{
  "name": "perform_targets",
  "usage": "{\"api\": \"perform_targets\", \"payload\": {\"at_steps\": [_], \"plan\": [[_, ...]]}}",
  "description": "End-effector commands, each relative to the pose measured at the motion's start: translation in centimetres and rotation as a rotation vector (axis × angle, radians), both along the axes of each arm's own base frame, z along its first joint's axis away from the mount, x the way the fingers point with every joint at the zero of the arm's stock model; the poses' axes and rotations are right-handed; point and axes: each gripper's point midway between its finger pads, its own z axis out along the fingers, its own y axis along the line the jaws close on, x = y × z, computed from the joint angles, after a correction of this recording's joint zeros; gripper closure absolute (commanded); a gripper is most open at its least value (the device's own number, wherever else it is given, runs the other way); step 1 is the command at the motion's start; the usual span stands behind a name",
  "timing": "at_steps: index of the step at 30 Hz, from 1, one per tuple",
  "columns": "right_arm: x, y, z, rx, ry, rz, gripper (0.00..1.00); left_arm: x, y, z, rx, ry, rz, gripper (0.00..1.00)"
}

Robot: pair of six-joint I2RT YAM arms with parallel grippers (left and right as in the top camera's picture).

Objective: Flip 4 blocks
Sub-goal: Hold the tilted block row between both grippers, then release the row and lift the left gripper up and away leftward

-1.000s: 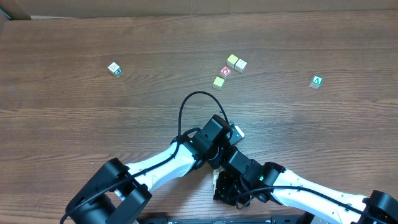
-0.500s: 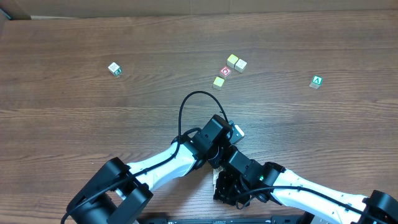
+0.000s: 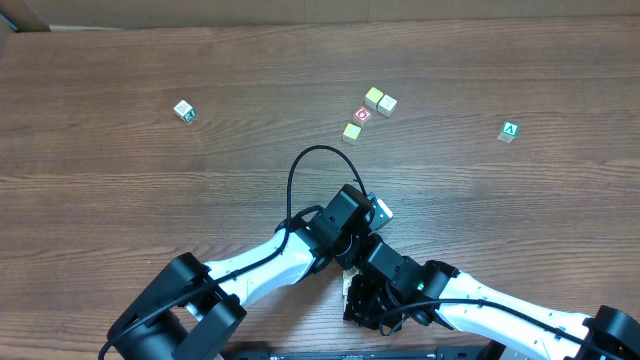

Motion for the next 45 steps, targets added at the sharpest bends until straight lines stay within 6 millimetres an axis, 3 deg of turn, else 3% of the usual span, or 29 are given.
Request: {"api": "perform_targets", "payload": {"at_steps": [1, 14, 36, 45], "plan": [[0.7, 0.5, 0.4, 0.008, -0.030, -0.001, 0.96, -0.2, 0.2, -0.6, 0.015, 0.004, 0.009, 0.96], [0.7, 0.4, 0.3, 0.007, -0.030, -0.001, 0.96, 0.5, -0.5, 0.3, -0.003, -0.015, 0.009, 0.96], [0.4, 0.6, 0.5, 0.024, -0.023, 0.023, 0.96, 1.3, 0.1, 0.6, 0.035, -0.048, 0.033, 0.96], [-0.1, 1.1, 1.4, 0.054, -0.030, 0.050, 0.96, 1.8, -0.5, 1.3, 0.020, -0.062, 0.034, 0.96]]}}
